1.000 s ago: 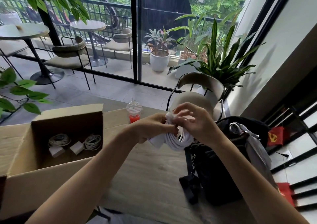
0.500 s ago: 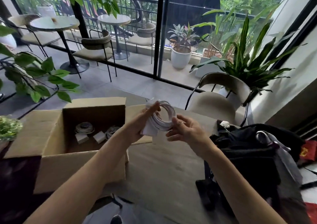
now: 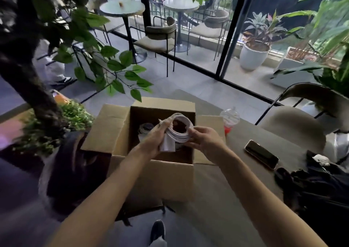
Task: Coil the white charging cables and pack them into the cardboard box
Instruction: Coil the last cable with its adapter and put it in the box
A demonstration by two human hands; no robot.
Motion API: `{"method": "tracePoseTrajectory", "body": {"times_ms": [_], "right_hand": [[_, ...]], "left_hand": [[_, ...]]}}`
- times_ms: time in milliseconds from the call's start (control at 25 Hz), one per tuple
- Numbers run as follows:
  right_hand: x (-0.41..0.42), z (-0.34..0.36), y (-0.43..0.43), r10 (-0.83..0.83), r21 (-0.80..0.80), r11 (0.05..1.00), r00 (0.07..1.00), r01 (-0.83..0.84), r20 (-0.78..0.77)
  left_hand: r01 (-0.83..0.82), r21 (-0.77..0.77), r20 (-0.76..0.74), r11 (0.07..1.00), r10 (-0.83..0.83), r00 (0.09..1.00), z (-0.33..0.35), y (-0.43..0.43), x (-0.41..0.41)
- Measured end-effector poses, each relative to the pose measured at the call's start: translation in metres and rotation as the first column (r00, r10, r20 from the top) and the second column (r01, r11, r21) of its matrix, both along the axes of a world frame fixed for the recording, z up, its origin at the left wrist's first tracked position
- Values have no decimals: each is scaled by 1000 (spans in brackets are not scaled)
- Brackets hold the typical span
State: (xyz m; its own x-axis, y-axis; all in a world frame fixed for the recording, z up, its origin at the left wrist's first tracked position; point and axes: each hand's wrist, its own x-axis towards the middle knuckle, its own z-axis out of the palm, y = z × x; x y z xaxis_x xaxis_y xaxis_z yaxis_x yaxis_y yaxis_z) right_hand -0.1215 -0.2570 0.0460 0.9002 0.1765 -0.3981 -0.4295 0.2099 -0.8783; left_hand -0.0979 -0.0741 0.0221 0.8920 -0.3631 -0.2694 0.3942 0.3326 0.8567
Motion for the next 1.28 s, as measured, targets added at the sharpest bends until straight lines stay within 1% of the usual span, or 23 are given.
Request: {"method": "tracePoseTrajectory", "body": {"times_ms": [80, 160, 240, 280, 400, 480, 560, 640, 680, 760, 800, 840, 920, 1000, 1080, 1120, 1160, 1200, 1240, 1280], "right_hand": [[12, -20, 26, 16, -114, 993, 999, -19, -29], [24, -40, 47, 26, -224, 974, 995, -46, -92], [35, -61, 62, 66, -363, 924, 984, -122, -163], [37, -71, 66, 93, -447, 878, 976, -174, -197], [46, -103, 78, 123, -618, 729, 944, -295, -305], [52, -119, 88, 127, -668, 654, 921, -356, -367], [56, -130, 96, 159, -695, 572, 890, -435, -427], [57, -138, 102, 204, -728, 458, 858, -510, -472], [57, -141, 104, 222, -747, 398, 846, -533, -485], [56, -145, 105, 251, -782, 304, 838, -544, -485], [56, -145, 104, 257, -795, 286, 842, -535, -474], [55, -143, 102, 258, -807, 294, 855, -513, -450], [59, -135, 94, 248, -833, 337, 895, -439, -371], [68, -120, 83, 242, -850, 375, 924, -371, -296], [78, -101, 71, 239, -861, 414, 948, -295, -210], [82, -91, 66, 241, -878, 409, 957, -250, -160], [84, -80, 60, 253, -902, 382, 962, -200, -106], [87, -70, 53, 264, -923, 353, 963, -154, -60], [90, -62, 47, 265, -936, 333, 964, -113, -22], [91, -56, 38, 256, -952, 299, 967, -65, 15]], "left_hand": [[-51, 152, -23, 987, 55, 998, -18, 26, 13], [-47, 319, -27, 947, 58, 998, -38, 45, 25], [-2, 462, -34, 887, 20, 999, -59, 62, 37], [40, 529, -39, 847, -23, 999, -69, 68, 41], [179, 704, -109, 688, -145, 983, -92, 82, 56], [229, 785, -162, 575, -166, 973, -104, 84, 62], [252, 852, -175, 459, -204, 963, -112, 82, 67], [290, 898, -194, 330, -295, 936, -121, 80, 69], [308, 918, -208, 249, -357, 910, -124, 79, 71], [274, 959, -208, 79, -459, 864, -128, 77, 71], [226, 974, -185, 29, -481, 857, -127, 77, 71], [168, 986, -136, 23, -479, 867, -123, 79, 71], [26, 994, 25, 111, -435, 900, -109, 90, 77], [-105, 974, 177, 201, -382, 907, -88, 111, 87], [-225, 943, 289, 245, -273, 918, -64, 139, 96], [-291, 927, 342, 237, -209, 916, -53, 154, 98], [-357, 912, 391, 203, -163, 906, -44, 168, 100], [-396, 907, 415, 145, -145, 898, -39, 182, 102], [-390, 919, 395, 63, -153, 906, -38, 195, 104], [-338, 941, 329, -29, -166, 930, -40, 206, 103]]}}
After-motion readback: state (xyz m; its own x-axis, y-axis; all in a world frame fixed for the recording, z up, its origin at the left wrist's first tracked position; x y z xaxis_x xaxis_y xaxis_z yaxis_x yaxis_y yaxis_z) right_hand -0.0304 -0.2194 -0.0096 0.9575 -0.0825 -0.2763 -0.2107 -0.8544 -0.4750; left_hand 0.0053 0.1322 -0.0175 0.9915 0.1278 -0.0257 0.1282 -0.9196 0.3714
